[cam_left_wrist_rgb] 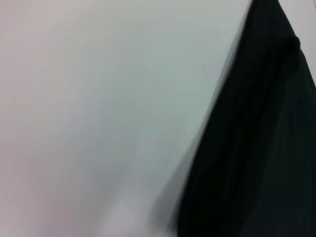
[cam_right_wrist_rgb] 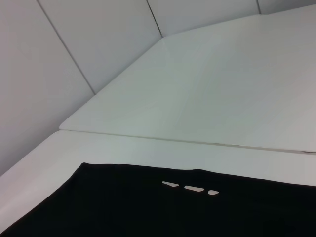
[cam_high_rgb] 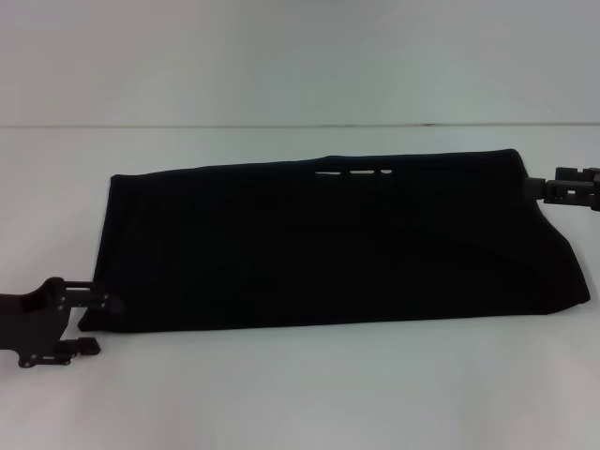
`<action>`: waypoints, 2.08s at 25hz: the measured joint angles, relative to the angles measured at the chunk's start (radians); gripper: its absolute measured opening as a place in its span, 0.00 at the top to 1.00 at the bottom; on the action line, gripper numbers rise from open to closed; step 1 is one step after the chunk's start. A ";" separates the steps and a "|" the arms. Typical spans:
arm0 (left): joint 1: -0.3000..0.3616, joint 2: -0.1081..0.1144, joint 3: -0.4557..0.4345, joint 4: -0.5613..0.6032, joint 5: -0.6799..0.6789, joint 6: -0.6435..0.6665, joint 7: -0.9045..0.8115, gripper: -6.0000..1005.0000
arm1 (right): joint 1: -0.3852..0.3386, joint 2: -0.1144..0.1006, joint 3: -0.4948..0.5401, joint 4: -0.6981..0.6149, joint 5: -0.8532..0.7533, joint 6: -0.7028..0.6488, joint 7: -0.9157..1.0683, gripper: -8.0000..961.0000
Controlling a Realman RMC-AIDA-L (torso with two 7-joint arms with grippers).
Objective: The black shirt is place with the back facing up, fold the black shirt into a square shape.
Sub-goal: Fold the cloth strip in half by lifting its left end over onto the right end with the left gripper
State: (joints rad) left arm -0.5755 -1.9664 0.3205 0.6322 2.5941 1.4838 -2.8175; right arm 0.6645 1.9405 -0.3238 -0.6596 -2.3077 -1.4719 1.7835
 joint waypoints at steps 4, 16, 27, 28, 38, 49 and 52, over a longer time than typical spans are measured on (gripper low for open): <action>0.002 -0.001 0.000 0.000 -0.001 -0.002 -0.003 0.29 | -0.002 0.000 -0.001 -0.001 0.004 0.001 -0.002 0.02; -0.011 -0.002 0.000 -0.015 -0.009 -0.045 -0.002 0.29 | -0.005 0.000 0.000 0.000 0.005 0.007 -0.003 0.02; -0.018 -0.002 0.004 -0.016 -0.009 -0.070 0.009 0.29 | -0.005 0.002 0.000 0.000 0.007 0.007 -0.003 0.02; -0.019 -0.002 0.004 -0.016 -0.009 -0.071 0.011 0.29 | -0.005 0.002 0.000 0.000 0.007 0.007 -0.003 0.02; -0.033 -0.002 0.011 -0.020 -0.009 -0.075 0.044 0.33 | -0.005 0.002 0.000 0.000 0.010 0.008 -0.003 0.02; -0.033 0.000 0.002 -0.026 -0.014 -0.081 0.146 0.53 | -0.007 0.001 0.000 -0.003 0.010 0.009 -0.003 0.02; -0.031 0.001 0.003 -0.024 -0.011 -0.092 0.148 0.60 | -0.008 0.002 0.000 -0.003 0.010 0.010 -0.005 0.02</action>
State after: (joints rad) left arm -0.6063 -1.9656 0.3232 0.6081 2.5831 1.3920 -2.6700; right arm 0.6566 1.9420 -0.3236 -0.6625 -2.2978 -1.4615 1.7788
